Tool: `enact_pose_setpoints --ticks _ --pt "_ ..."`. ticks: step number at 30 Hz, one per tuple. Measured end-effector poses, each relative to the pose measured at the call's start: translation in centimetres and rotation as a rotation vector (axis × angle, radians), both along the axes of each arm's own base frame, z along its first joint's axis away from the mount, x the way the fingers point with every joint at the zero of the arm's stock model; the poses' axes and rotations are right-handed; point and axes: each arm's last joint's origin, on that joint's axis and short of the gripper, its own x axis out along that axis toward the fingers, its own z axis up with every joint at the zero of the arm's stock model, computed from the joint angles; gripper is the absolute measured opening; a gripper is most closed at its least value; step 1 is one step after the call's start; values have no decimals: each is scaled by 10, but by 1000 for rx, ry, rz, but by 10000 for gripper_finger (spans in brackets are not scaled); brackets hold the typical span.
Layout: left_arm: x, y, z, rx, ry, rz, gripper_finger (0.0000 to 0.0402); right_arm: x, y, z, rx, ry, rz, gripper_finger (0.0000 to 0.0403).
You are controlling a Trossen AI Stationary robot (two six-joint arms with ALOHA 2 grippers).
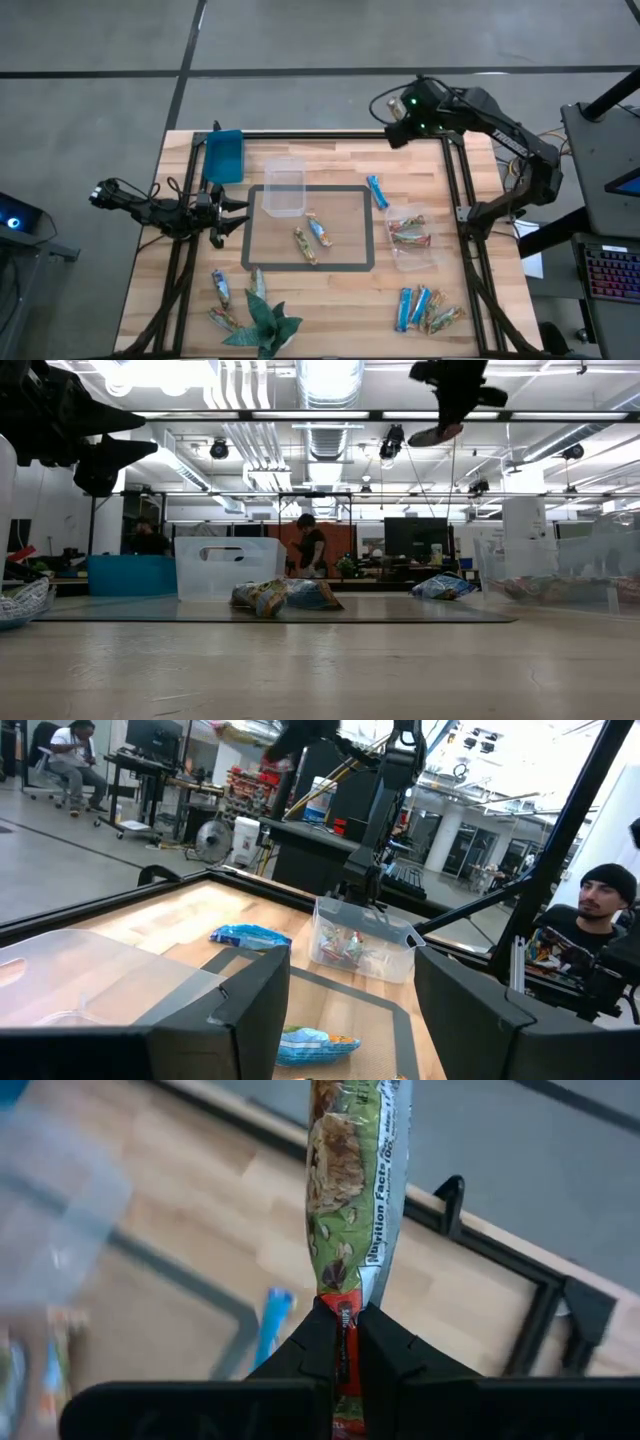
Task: Pick and place Granola Bars by type
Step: Put the red granola bar into the right transparent bin
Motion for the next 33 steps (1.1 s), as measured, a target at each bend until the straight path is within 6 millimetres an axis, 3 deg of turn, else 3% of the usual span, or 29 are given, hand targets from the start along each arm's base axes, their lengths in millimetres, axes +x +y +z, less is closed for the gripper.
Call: enact_pose_setpoints --ticks 8,17,26,33 --pt "0 0 0 0 0 0 197 1 56 13 19 155 325 12" --pt "0 0 0 0 0 0 197 7 133 10 -16 165 715 12" --pt "0 0 0 0 0 0 197 43 188 -1 -51 41 906 11" --pt "0 0 0 0 0 -1 197 72 212 -31 31 149 1069 11"
